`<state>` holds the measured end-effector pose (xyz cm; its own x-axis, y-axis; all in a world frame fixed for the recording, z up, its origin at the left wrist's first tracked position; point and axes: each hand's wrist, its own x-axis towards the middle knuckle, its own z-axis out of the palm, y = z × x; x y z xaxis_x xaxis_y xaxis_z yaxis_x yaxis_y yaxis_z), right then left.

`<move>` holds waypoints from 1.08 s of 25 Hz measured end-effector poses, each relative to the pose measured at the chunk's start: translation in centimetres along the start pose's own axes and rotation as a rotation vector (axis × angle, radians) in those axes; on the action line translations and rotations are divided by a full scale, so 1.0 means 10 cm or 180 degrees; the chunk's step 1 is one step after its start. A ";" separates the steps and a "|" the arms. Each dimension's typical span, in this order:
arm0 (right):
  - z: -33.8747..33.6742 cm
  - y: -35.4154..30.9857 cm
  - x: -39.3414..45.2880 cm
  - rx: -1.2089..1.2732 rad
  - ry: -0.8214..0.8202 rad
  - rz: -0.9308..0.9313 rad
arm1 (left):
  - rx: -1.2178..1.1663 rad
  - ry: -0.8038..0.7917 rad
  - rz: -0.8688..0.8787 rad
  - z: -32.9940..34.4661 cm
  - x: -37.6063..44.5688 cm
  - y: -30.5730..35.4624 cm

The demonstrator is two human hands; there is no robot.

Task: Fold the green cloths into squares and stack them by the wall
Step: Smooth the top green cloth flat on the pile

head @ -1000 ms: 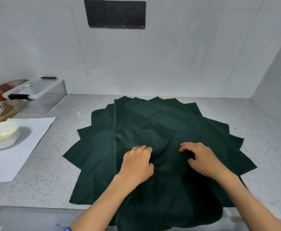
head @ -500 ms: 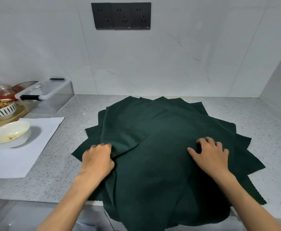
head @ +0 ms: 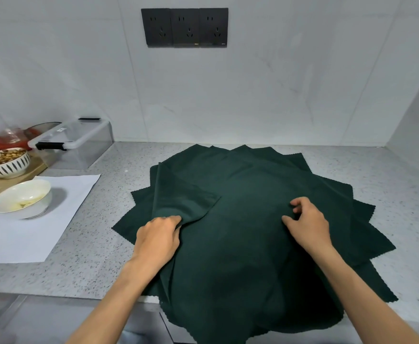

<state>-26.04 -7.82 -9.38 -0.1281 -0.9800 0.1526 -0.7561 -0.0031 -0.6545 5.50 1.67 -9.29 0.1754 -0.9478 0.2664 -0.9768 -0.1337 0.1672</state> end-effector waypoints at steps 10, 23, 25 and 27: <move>0.16 -0.10 -0.28 0.0488 -0.0730 -0.1118 | -0.0393 0.0311 -0.0937 -0.14 -0.02 -0.40; -0.28 0.20 -0.45 -0.1473 0.0710 -0.1092 | -0.0256 -0.0433 -0.0379 -0.39 -0.36 -0.51; -0.26 0.02 -0.68 -0.1383 0.0613 -0.1694 | -0.0584 -0.0816 0.0468 -0.36 -0.37 -0.49; -0.17 -0.17 -0.98 -0.0833 -0.0966 -0.2166 | -0.0958 -0.1507 0.0846 -0.34 -0.38 -0.47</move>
<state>-24.61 2.09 -8.45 0.5692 -0.7912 0.2237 -0.7367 -0.6116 -0.2885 9.85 6.85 -7.83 -0.2100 -0.9723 -0.1027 -0.8900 0.1467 0.4317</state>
